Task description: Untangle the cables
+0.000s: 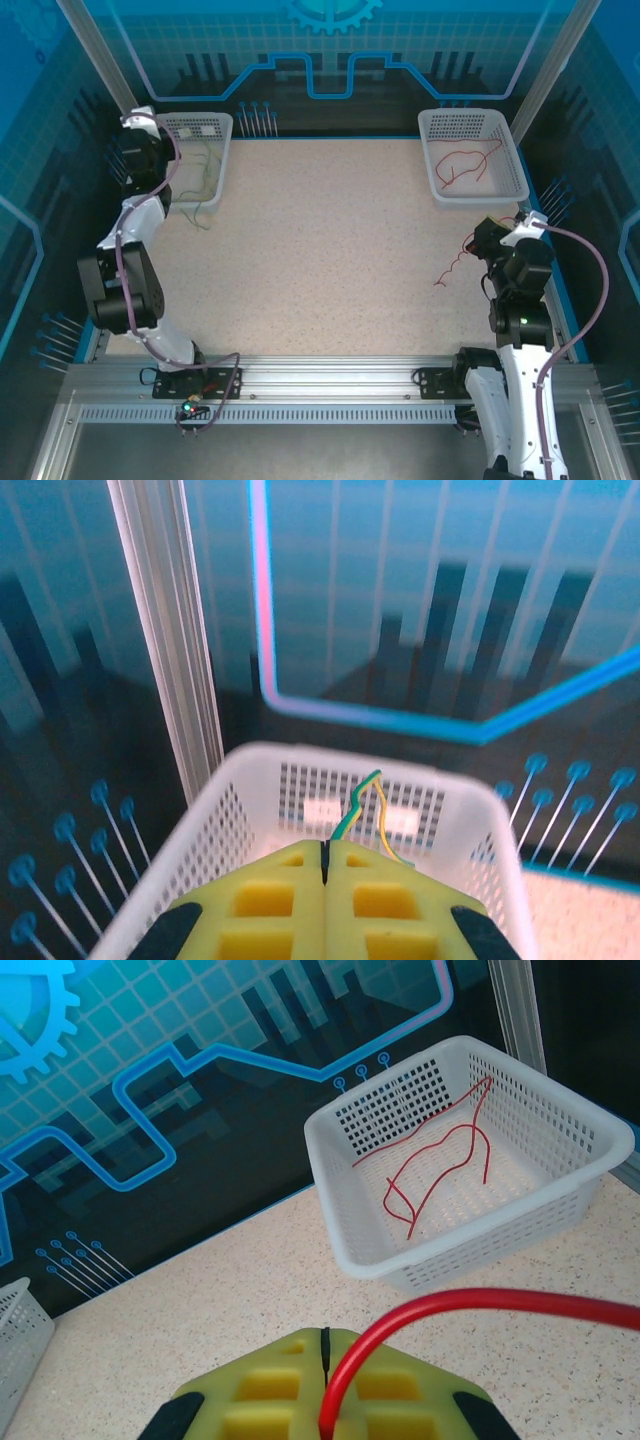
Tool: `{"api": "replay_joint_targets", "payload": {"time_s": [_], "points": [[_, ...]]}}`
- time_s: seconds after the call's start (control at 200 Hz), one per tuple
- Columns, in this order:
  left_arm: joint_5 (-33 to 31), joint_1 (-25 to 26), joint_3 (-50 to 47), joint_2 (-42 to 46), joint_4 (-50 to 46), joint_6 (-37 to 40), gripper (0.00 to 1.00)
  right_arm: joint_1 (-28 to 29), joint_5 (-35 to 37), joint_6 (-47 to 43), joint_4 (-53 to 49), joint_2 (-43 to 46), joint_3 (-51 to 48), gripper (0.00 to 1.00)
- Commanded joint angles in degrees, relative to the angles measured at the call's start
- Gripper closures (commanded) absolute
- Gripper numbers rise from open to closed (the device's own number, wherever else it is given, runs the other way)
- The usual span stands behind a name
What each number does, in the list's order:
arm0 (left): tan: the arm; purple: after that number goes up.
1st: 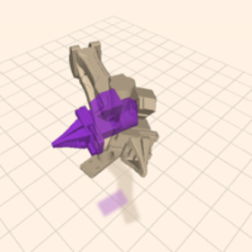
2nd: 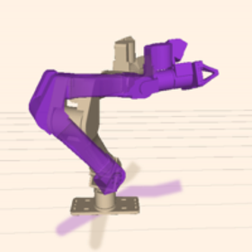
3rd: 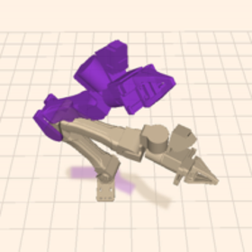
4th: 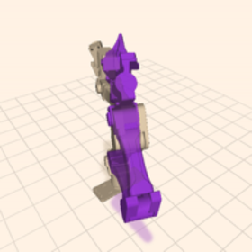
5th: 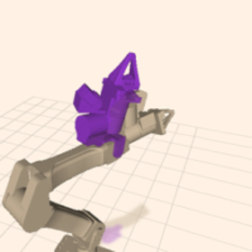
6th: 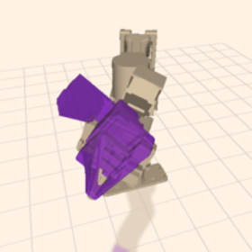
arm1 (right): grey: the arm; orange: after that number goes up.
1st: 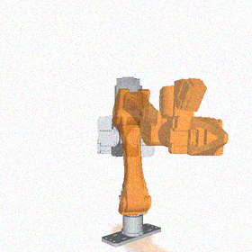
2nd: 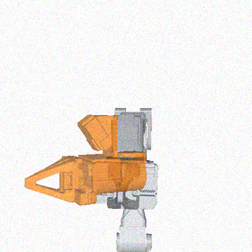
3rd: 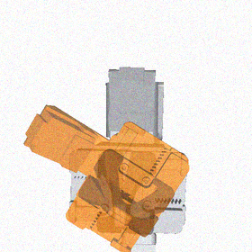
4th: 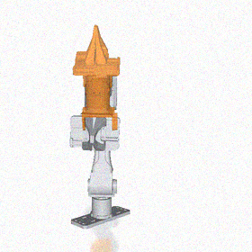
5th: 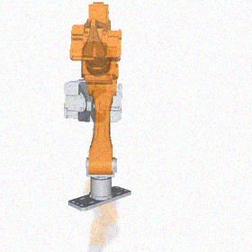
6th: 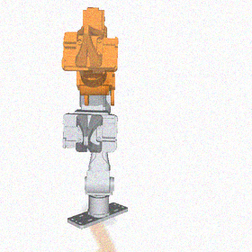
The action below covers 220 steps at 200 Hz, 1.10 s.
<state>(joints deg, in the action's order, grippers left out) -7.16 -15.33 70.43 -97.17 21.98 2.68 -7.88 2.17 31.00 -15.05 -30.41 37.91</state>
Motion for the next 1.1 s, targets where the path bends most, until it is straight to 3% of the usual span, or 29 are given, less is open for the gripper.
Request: {"api": "replay_joint_targets", "payload": {"time_s": [0.0, 0.075, 0.24, 0.555, 0.845, 1.096], "points": [[1.24, -0.01, 3.7, -2.33, -4.95, -1.11, 1.0, 0.38, 0.4, -0.77, -0.55, 0.82, 0.05, 1.0], [2.21, 1.03, 6.07, -5.05, -9.93, -0.95, 1.0, 0.32, 0.41, -0.56, -0.43, 0.89, -0.07, 1.0], [1.7, 3.54, 18.5, -14.25, -31.04, -0.36, 1.0, 0.37, -0.04, 0.19, 0.11, 1.13, -0.37, 1.0], [0.35, 3.78, 32.26, -26.62, -49.66, -3.86, 1.0, 0.41, -0.07, -0.89, -0.61, 2.21, 0.63, 1.0], [1.16, 3.82, 45.84, -36.14, -59.27, -5.09, 1.0, 0.41, 0.02, -0.88, -0.46, 2.72, 0.49, 1.0], [0.57, 3.82, 49.89, -37.84, -59.88, -4.61, 1.0, 0.5, 0.11, -1.14, -0.6, 2.67, 1.2, 1.0]]}}
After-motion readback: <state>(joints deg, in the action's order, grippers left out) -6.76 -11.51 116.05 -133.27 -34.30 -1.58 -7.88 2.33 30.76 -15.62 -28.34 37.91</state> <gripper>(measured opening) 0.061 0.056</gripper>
